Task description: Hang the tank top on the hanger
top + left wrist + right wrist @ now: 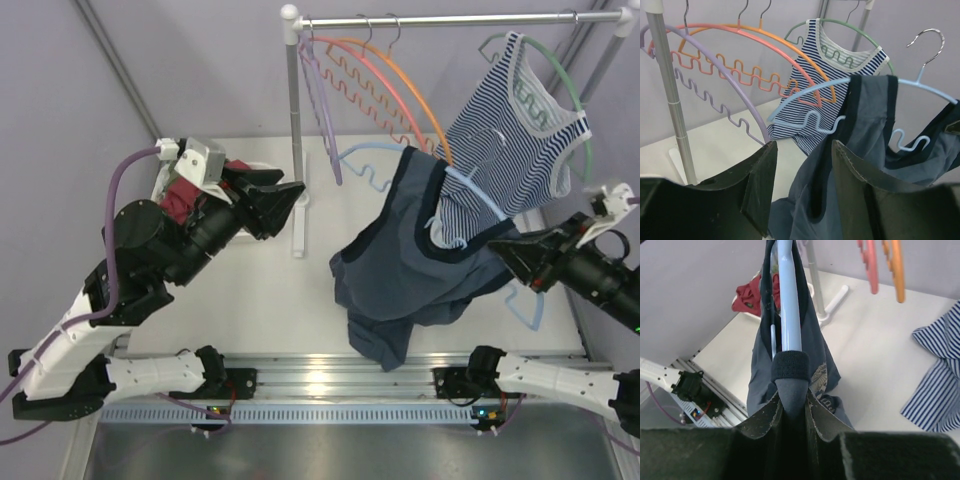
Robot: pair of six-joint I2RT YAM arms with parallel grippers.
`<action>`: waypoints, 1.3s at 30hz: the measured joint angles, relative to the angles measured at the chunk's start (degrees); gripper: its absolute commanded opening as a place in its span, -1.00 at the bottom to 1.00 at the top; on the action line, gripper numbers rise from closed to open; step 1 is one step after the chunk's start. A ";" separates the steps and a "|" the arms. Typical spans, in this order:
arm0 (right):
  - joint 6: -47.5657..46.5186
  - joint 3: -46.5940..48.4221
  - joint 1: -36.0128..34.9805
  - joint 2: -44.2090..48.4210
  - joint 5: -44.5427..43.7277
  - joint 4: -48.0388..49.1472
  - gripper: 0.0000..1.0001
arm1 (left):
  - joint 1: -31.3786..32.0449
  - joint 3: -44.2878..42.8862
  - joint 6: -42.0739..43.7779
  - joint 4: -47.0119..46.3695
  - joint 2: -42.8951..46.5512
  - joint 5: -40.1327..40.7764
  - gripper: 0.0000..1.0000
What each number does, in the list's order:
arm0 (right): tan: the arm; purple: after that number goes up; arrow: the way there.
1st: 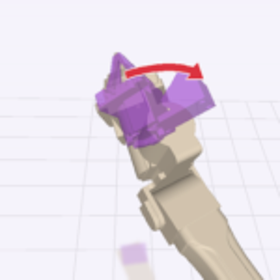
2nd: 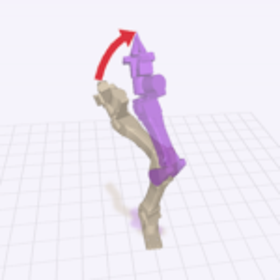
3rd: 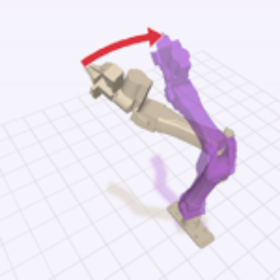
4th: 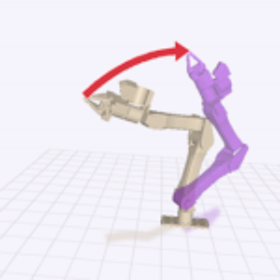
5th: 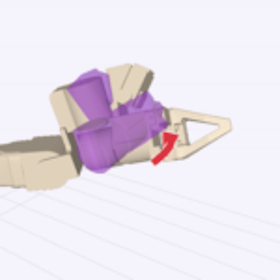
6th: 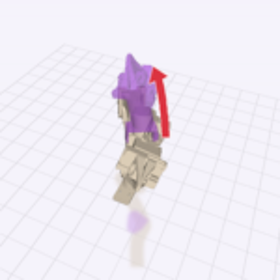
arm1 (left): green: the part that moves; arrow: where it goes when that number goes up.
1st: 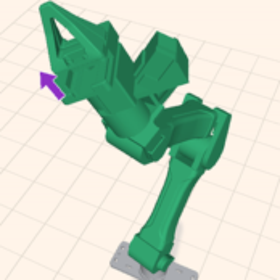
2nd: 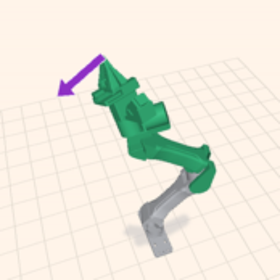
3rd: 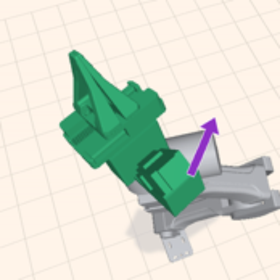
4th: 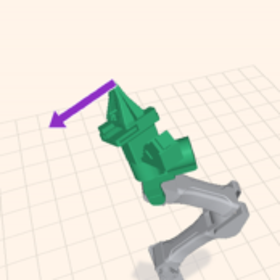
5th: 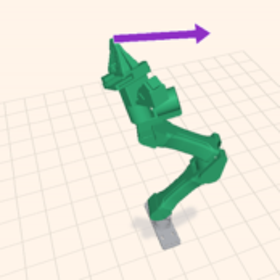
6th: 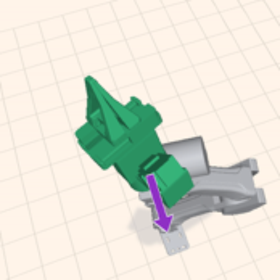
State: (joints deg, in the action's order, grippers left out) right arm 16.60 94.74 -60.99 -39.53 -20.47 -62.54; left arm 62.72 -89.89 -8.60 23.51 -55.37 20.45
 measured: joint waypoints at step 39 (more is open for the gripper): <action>-3.08 22.40 0.04 -13.62 -32.13 -18.27 -1.00 | 0.00 2.12 1.36 -0.04 -5.31 -1.57 0.06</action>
State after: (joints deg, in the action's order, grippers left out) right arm 13.52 117.14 -60.95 -53.15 -52.60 -80.82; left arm 62.72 -87.77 -7.25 23.46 -60.69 18.87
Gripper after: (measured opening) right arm 0.153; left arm 0.527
